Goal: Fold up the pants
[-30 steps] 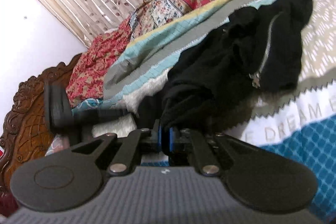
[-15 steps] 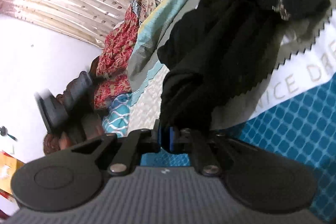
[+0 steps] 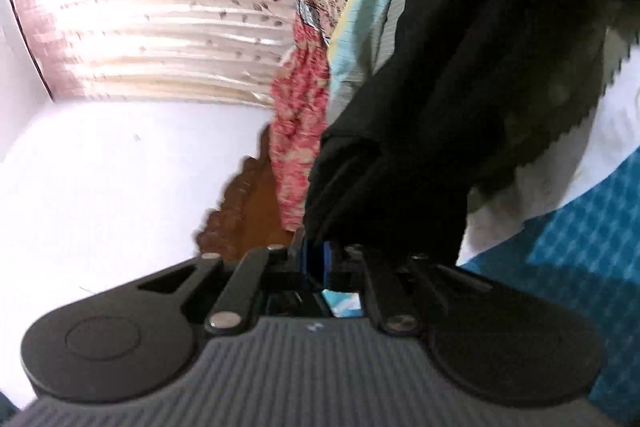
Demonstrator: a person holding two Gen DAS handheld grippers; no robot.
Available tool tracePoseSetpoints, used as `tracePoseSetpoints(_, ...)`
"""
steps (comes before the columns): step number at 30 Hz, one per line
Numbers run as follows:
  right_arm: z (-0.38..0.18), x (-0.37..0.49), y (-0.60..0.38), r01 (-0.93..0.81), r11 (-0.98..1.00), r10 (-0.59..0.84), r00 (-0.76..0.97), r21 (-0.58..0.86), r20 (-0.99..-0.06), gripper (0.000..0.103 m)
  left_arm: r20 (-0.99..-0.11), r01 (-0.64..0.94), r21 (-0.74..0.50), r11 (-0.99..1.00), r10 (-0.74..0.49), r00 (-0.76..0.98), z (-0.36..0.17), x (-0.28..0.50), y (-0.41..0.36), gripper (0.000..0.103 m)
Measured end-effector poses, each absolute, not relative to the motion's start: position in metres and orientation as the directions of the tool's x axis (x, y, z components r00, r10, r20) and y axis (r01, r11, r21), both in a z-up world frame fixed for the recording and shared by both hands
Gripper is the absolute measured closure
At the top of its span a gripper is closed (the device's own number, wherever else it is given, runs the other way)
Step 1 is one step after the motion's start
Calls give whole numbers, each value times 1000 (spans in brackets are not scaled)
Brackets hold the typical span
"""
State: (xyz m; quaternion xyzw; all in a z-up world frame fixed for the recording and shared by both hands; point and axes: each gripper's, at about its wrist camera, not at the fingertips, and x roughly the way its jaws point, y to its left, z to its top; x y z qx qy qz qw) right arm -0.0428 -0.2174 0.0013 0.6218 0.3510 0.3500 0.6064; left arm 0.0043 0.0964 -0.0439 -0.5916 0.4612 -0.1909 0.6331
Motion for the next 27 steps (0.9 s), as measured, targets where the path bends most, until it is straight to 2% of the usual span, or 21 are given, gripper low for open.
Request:
tracePoseSetpoints(2,-4,-48,-217,44,-81,854,519,996,47,93,-331,-294,-935,200,-792,514,-43,9,94,4)
tracePoseSetpoints(4,-9,-49,-216,78,-90,855,517,993,37,93,-325,-268,-941,208,-777,539,-33,13,97,43)
tracePoseSetpoints(5,-11,-51,-213,92,-80,859,511,993,21,93,-318,-259,-944,204,-770,553,-32,14,102,54)
tracePoseSetpoints(7,-21,-55,-209,130,-72,871,491,989,-1,93,-317,-254,-945,204,-751,579,-31,14,115,95)
tracePoseSetpoints(9,-28,-59,-204,166,-50,880,474,985,-35,91,-349,-252,-937,243,-706,616,-25,6,135,93)
tracePoseSetpoints(10,-29,-60,-202,185,10,885,456,983,-95,89,-354,-245,-935,256,-679,643,-20,-1,147,93)
tracePoseSetpoints(14,-21,-62,-203,138,303,860,387,943,-333,63,-387,-226,-915,335,-564,730,11,-12,192,98)
tracePoseSetpoints(15,-15,-64,-207,97,384,830,399,918,-389,62,-399,-227,-905,360,-531,748,18,-15,203,101)
tracePoseSetpoints(19,12,-77,-237,-64,706,620,537,706,-572,60,-427,-253,-860,443,-354,832,44,-37,246,101)
tracePoseSetpoints(22,25,-86,-265,-64,866,401,681,495,-613,58,-471,-298,-828,475,-302,829,47,-53,267,101)
tracePoseSetpoints(23,23,-86,-276,-48,876,370,705,480,-605,57,-487,-302,-819,488,-310,817,47,-53,264,101)
tracePoseSetpoints(24,22,-83,-287,-19,875,345,725,483,-596,55,-505,-308,-811,497,-333,796,43,-50,258,98)
tracePoseSetpoints(25,21,-82,-302,21,867,321,742,499,-589,53,-525,-312,-806,503,-365,769,39,-47,248,88)
tracePoseSetpoints(26,15,-80,-314,49,858,305,751,511,-586,44,-540,-312,-803,508,-398,742,33,-43,238,81)
tracePoseSetpoints(27,11,-79,-324,75,851,291,756,519,-587,34,-558,-313,-797,517,-430,710,27,-36,223,63)
